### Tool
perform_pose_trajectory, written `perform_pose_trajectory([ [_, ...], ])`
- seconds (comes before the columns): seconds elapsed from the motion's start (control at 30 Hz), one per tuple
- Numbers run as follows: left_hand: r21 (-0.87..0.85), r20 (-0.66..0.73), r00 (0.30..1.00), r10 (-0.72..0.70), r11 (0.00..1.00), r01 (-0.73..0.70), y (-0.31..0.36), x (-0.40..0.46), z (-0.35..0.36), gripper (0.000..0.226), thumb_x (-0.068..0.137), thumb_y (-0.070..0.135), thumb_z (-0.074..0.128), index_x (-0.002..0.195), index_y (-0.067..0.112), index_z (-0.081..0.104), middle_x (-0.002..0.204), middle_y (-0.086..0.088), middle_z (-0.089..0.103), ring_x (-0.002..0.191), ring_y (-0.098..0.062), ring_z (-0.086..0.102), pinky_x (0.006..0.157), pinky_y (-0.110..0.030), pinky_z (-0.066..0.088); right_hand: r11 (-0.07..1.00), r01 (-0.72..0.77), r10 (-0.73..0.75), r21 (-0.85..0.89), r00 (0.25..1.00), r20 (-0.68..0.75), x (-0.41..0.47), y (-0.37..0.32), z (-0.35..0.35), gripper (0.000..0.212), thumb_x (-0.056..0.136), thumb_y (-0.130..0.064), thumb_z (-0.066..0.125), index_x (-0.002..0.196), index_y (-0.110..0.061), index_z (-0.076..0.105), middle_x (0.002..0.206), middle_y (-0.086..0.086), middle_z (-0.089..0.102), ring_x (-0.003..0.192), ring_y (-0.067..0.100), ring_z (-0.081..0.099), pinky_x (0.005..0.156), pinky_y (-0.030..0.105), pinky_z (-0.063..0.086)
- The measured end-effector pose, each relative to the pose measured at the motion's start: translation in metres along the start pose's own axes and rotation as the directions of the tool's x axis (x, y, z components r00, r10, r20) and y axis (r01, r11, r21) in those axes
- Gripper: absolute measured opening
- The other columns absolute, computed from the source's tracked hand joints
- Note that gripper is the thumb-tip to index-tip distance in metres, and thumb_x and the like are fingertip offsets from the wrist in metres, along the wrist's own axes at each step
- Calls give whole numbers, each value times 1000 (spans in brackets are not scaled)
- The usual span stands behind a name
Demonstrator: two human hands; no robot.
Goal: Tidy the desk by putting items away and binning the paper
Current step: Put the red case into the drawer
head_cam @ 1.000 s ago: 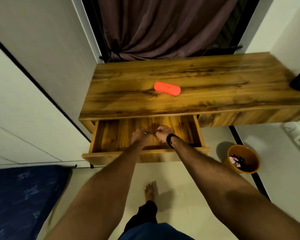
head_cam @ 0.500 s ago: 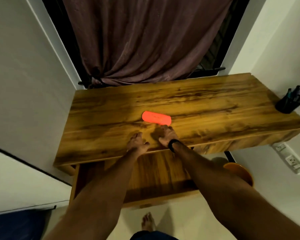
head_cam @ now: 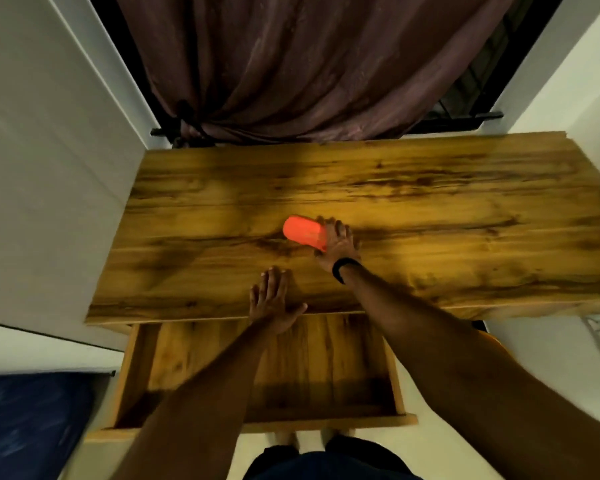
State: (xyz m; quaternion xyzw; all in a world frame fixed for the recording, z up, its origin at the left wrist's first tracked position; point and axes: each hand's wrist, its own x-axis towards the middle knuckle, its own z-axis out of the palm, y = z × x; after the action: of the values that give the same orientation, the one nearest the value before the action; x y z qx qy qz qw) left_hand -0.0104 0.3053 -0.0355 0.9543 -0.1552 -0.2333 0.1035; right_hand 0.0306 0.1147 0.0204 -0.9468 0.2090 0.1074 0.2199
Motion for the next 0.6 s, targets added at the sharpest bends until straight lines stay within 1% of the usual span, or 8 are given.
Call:
perform_pose_trajectory([
  [0.07,6,-31,999,-17,1000,18,1,-2,4,95,85,72,39,152,30,-15,160,-1,-23,148,-23,-20,120,-47,-8,1000,4,-5,19,999,49,9,6,4,80,88,-32,60,152,-27,12,160,7,12,148,30,8,116,59,16],
  [0.13,-10,-49,998,-43,999,43,5,-4,9,92,87,70,38,152,30,-14,160,0,-22,148,-22,-19,120,-47,-8,1000,14,-14,6,996,85,15,13,10,77,90,-30,57,153,-26,14,158,11,15,146,34,14,115,57,19],
  [0.27,-34,-81,994,-76,997,73,10,-12,19,88,89,69,34,151,31,-16,160,1,-23,148,-20,-20,120,-47,-10,998,55,-55,-11,998,-7,3,20,24,75,88,-33,58,151,-20,19,143,19,31,131,41,35,107,50,30],
  [0.3,-34,-78,994,-76,997,74,9,-12,20,88,89,69,33,151,31,-17,160,2,-24,148,-20,-21,120,-48,-10,998,71,-70,3,997,-15,-1,21,28,76,87,-32,59,150,-20,20,141,19,33,129,41,36,107,49,31],
  [0.4,-44,-13,998,-66,997,66,8,-15,19,90,89,68,35,151,30,-17,159,1,-26,147,-20,-22,120,-47,-9,993,99,-102,68,994,45,-19,31,36,78,82,-30,65,147,-24,22,141,16,36,130,39,33,106,48,33],
  [0.47,-73,-45,998,-49,996,46,7,-20,11,91,89,65,39,153,25,-12,161,0,-19,149,-20,-17,121,-46,-7,987,141,-146,71,988,60,-32,35,37,80,79,-31,70,144,-24,24,141,14,38,130,37,34,103,47,34],
  [0.53,-233,-107,992,-69,972,43,5,-28,4,86,92,60,42,154,22,-4,164,-4,1,151,-23,1,122,-44,2,982,170,-178,83,979,96,-44,39,40,83,78,-33,73,144,-23,25,142,13,37,129,37,34,104,46,33],
  [0.6,-463,-177,976,-127,886,31,-1,-37,0,79,93,57,43,154,26,3,161,-8,20,147,-30,21,119,-47,19,976,211,-216,52,967,135,-60,45,45,87,78,-35,72,147,-23,21,145,14,34,132,38,32,108,48,30],
])
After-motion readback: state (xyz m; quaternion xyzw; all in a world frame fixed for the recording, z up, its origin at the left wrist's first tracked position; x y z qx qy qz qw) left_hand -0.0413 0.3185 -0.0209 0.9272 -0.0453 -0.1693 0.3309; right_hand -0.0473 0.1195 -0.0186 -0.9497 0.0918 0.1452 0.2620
